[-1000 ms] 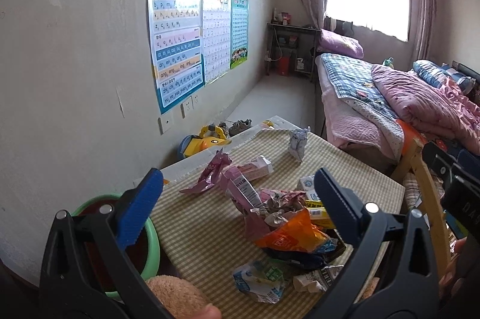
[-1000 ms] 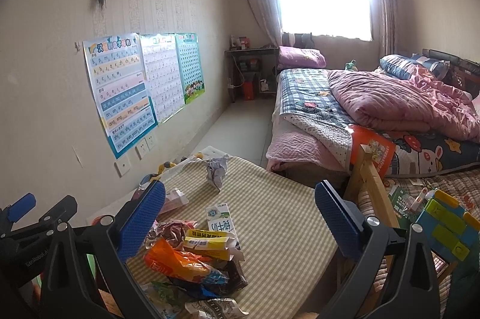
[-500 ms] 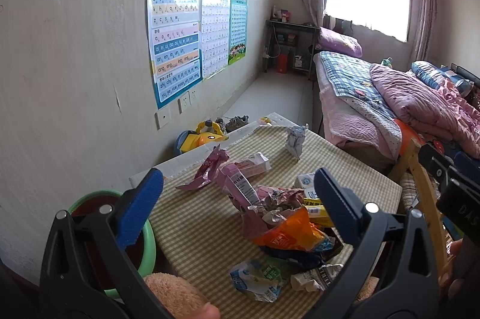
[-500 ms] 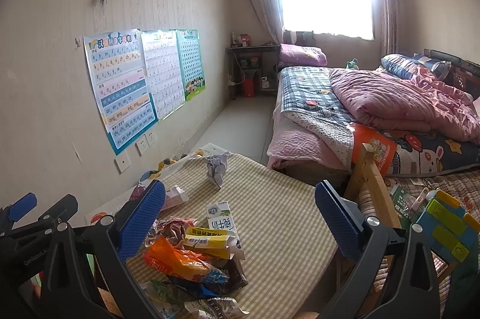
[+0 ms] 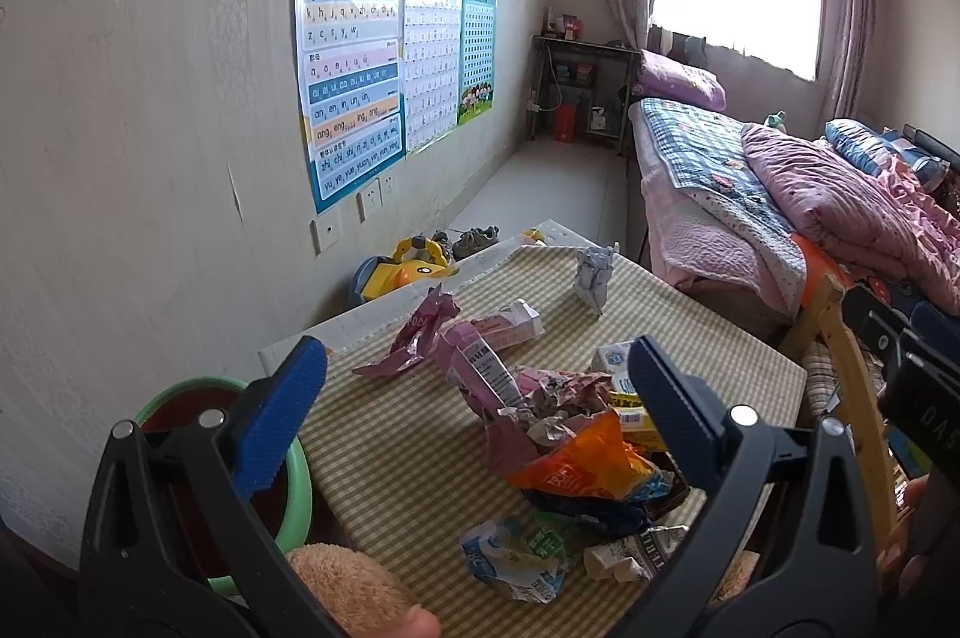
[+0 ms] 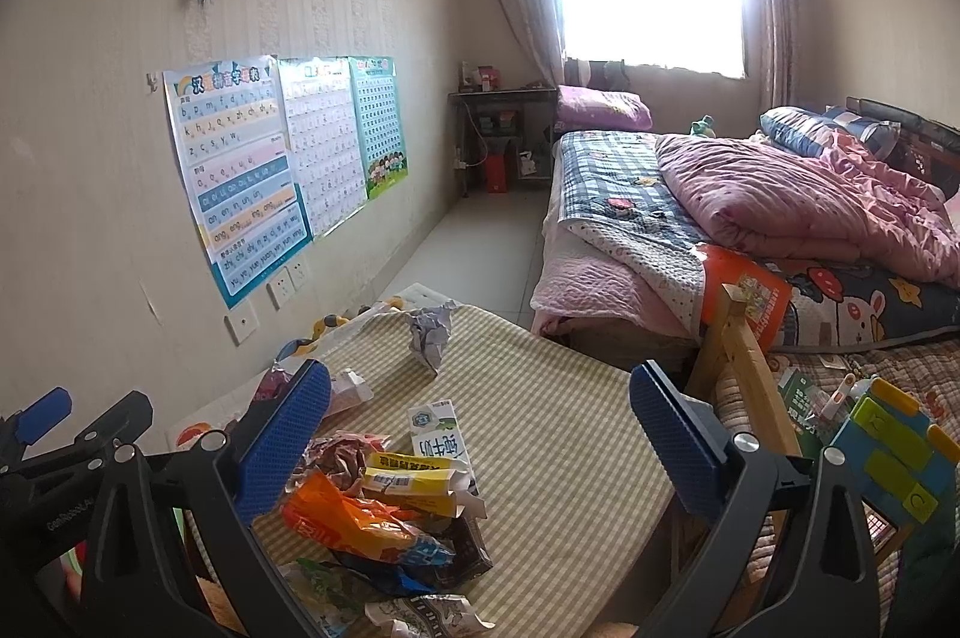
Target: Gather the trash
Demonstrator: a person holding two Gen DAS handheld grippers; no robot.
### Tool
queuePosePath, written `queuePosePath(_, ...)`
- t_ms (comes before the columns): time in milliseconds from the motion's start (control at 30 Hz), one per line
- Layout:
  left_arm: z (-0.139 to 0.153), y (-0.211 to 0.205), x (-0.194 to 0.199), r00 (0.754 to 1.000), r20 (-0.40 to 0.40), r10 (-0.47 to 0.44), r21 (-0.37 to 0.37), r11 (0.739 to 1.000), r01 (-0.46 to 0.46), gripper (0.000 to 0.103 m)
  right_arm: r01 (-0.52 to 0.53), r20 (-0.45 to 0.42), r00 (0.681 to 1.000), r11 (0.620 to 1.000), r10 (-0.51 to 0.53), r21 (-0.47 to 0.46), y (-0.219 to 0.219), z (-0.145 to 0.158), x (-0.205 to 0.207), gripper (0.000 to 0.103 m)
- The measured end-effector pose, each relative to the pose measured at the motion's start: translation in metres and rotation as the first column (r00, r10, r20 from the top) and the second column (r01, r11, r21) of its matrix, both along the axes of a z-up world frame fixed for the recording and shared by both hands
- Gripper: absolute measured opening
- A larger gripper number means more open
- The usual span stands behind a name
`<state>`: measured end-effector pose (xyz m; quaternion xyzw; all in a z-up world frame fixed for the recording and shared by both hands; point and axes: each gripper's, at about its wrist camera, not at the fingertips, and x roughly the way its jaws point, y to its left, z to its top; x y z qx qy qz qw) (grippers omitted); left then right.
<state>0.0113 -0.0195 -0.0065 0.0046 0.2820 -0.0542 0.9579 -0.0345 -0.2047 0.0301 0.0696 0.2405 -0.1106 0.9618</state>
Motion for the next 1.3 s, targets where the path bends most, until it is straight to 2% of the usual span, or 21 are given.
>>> queuePosePath(300,-0.007,0.002,0.003,0.999,-0.028,-0.018,0.005,1.000,0.018,0.099,0.009,-0.019,1.000,1.000,-0.009,0.004,-0.005,-0.005,0.002,0.096)
queuePosePath(500,-0.029,0.003,0.005,0.993,-0.104,-0.060,0.024,0.998,0.063,0.099,0.019,-0.038,0.999,1.000,-0.018,0.013,-0.010,-0.011,0.005,0.096)
queuePosePath(600,-0.054,0.002,0.010,0.981,-0.179,-0.073,0.041,0.996,0.081,0.099,0.023,-0.049,0.999,1.000,-0.022,0.021,-0.012,-0.016,0.007,0.096)
queuePosePath(800,-0.113,-0.010,0.017,0.928,-0.347,-0.134,0.045,0.986,0.159,0.099,-0.003,-0.111,0.994,1.000,0.006,0.030,-0.016,-0.033,0.017,0.096)
queuePosePath(900,-0.142,-0.015,0.022,0.899,-0.421,-0.119,0.062,0.985,0.159,0.099,-0.023,-0.147,0.989,0.999,0.028,0.031,-0.017,-0.044,0.021,0.096)
queuePosePath(967,-0.160,-0.018,0.024,0.870,-0.476,-0.127,0.052,0.984,0.172,0.099,-0.036,-0.166,0.985,0.999,0.042,0.037,-0.016,-0.050,0.024,0.096)
queuePosePath(1033,-0.173,-0.018,0.025,0.846,-0.517,-0.132,0.037,0.984,0.176,0.099,-0.056,-0.188,0.980,0.997,0.064,0.047,-0.016,-0.056,0.027,0.096)
queuePosePath(1133,-0.180,-0.015,0.026,0.827,-0.545,-0.137,0.018,0.984,0.175,0.099,-0.098,-0.219,0.969,0.993,0.111,0.071,-0.012,-0.066,0.031,0.096)
queuePosePath(1200,-0.186,-0.013,0.028,0.818,-0.557,-0.145,0.002,0.985,0.175,0.089,-0.125,-0.245,0.958,0.987,0.147,0.103,-0.010,-0.072,0.033,0.096)
queuePosePath(1233,-0.191,-0.010,0.029,0.805,-0.575,-0.146,-0.009,0.985,0.172,0.078,-0.139,-0.260,0.951,0.983,0.167,0.121,-0.008,-0.077,0.036,0.096)
queuePosePath(1300,-0.195,-0.005,0.030,0.782,-0.599,-0.173,-0.067,0.984,0.166,0.065,-0.177,-0.280,0.935,0.970,0.218,0.165,-0.005,-0.083,0.038,0.096)
